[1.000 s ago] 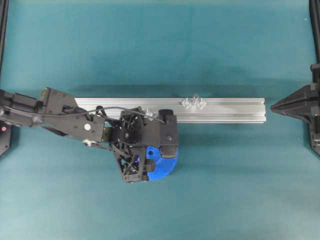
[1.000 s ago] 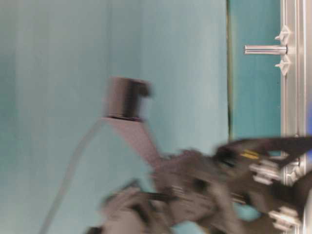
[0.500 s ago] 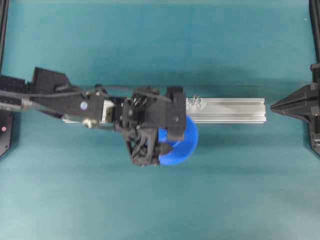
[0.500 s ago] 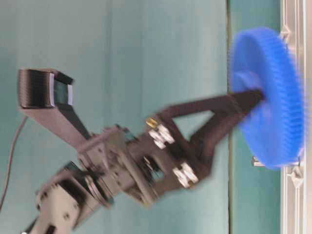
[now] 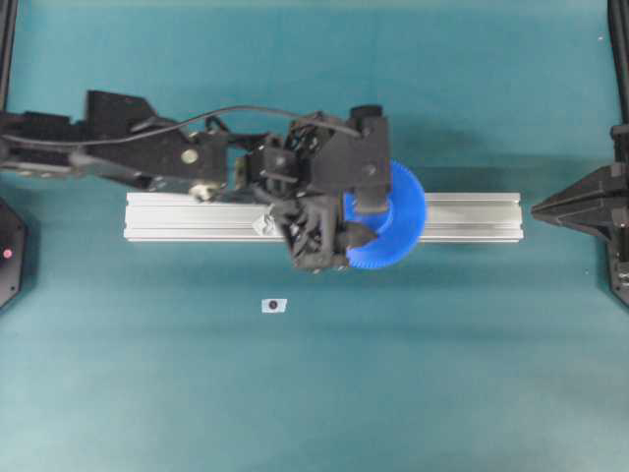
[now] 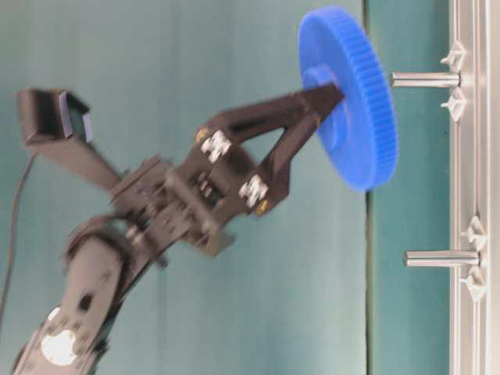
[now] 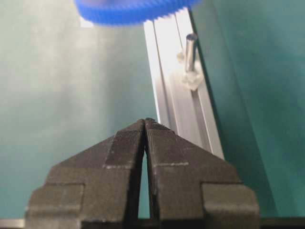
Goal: Find the location of the shaft and insert the large gear.
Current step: 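Lift the blue gear with the left gripper and carry it over the rail, then align the gear's center hole above the left metal shaft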
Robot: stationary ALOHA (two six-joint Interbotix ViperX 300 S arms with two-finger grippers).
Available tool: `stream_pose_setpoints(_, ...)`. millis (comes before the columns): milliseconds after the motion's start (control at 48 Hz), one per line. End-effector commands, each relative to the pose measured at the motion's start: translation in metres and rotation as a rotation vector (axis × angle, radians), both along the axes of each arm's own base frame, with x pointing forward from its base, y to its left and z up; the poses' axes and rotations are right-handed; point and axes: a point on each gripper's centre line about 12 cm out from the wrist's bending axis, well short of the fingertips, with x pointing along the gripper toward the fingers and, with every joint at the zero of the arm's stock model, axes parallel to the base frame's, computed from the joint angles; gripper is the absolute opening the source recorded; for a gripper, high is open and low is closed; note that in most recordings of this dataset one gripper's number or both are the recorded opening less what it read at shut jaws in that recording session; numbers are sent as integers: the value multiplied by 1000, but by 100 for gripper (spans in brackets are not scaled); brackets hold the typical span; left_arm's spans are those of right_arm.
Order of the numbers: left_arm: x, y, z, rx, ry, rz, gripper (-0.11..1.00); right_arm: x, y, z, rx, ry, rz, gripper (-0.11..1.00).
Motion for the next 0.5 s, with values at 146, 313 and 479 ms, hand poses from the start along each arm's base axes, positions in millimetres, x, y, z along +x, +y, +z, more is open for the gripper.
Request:
stream_pose_setpoints(146,22,14,13,34,-57,6,72,0,-1,3,6,-30,-11,10)
stream_pose_setpoints(313,33,20,4,70,-43,-6,72,-2,-3,2,6,-37,-21,10)
stream_pose_setpoints(479,38,27,-11,70,-14,4,72,-3,-5,3,3,-48,-37,10)
